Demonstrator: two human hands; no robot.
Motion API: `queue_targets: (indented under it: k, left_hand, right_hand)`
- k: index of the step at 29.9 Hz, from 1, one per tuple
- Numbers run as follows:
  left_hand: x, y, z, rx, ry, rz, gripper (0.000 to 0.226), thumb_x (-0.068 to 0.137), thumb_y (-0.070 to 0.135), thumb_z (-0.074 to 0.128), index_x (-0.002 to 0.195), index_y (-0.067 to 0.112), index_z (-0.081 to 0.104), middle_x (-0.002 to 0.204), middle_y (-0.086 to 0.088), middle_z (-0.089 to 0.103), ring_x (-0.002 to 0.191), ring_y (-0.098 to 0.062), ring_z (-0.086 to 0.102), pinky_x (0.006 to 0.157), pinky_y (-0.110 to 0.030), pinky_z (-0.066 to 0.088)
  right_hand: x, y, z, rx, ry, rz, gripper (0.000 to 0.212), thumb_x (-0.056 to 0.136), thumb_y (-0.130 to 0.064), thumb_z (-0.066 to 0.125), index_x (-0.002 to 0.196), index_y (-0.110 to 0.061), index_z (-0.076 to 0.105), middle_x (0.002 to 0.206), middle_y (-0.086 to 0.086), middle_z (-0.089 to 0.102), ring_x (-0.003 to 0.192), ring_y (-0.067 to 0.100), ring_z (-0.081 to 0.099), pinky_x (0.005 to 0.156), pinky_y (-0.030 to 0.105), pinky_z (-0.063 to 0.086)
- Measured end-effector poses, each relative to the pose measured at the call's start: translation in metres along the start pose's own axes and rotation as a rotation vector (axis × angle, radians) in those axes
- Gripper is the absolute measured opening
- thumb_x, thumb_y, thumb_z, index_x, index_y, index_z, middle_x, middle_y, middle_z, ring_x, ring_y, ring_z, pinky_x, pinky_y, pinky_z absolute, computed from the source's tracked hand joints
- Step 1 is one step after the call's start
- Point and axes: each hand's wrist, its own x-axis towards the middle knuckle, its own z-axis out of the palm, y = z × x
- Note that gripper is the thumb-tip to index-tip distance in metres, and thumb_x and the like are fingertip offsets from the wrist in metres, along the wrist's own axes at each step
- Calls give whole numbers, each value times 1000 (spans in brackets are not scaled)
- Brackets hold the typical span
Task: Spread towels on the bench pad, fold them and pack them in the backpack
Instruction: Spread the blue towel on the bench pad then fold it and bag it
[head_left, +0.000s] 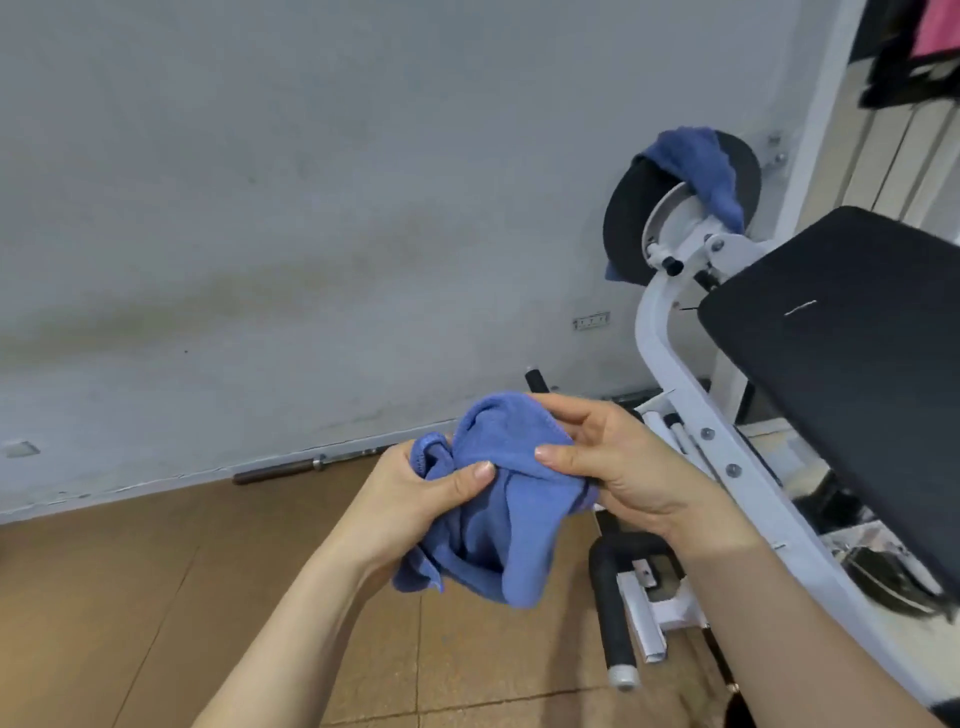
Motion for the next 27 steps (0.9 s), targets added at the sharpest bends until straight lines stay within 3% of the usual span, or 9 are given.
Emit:
queue_targets:
  k: [2,5,11,14,17,20,23,25,27]
  left_hand:
    - [34,11,-3,25,-99,-23,49,73,46,82,71,10,50,58,-16,53,42,-26,52,38,-26,40]
    - [90,23,-5,0,-153,-18,35,84,40,65,68,11,57,55,-13,57,42,-25,55,37,-26,42]
    - [204,28,8,-363,-370,-89,25,87,30,61,83,6,58,71,-10,67,65,-18,67,59,-26,57]
    - [259,32,4,-307,-531,-94,29,83,35,60,74,8,55,59,-7,62,53,-17,62,50,-25,52]
    - [308,30,-2,-90,-646,-19,37,85,40,63,67,12,46,50,1,50,45,-12,50,43,-19,42]
    - [358,32,-2,69,-961,148,45,70,50,79,69,14,51,63,-1,49,61,-15,47,56,-18,44]
    - [399,38,6,378,-1351,232,25,60,30,82,79,19,68,80,-1,68,75,-11,63,70,-21,51]
    - [421,36,17,527,-1411,247,19,65,20,78,83,19,72,86,-2,73,80,-9,66,75,-22,53]
    - [435,39,35,513,-1330,248,17,67,22,76,82,15,74,86,-3,74,79,-10,67,73,-21,53]
  right_hand:
    - [8,-6,-19,-124,200,-20,33,89,2,60,121,-4,64,115,17,70,108,30,66,93,39,54]
    - [17,-18,-50,-186,513,-45,24,94,6,52,104,-5,70,93,8,76,85,17,72,73,26,56]
    - [47,-37,-101,-270,736,2,39,98,-26,53,66,-8,68,59,2,58,54,12,50,50,21,40]
    - [71,-43,-114,-546,705,126,36,76,-33,72,85,2,68,72,9,56,65,18,48,59,26,39]
    - [81,-53,-115,-867,694,378,33,81,-28,77,77,4,66,59,1,45,52,8,38,50,20,34]
    - [76,-66,-112,-794,832,338,26,83,-30,74,79,-5,71,75,13,60,67,13,52,64,32,43]
    - [54,-65,-110,-529,1023,215,59,76,-46,76,96,9,67,95,41,58,85,31,54,80,49,42]
    - [38,-61,-109,-438,1213,162,67,70,-53,78,98,7,68,92,35,63,82,30,56,75,41,45]
    - [24,-54,-110,-437,1388,171,59,81,-48,72,98,9,66,81,21,62,70,22,56,60,27,44]
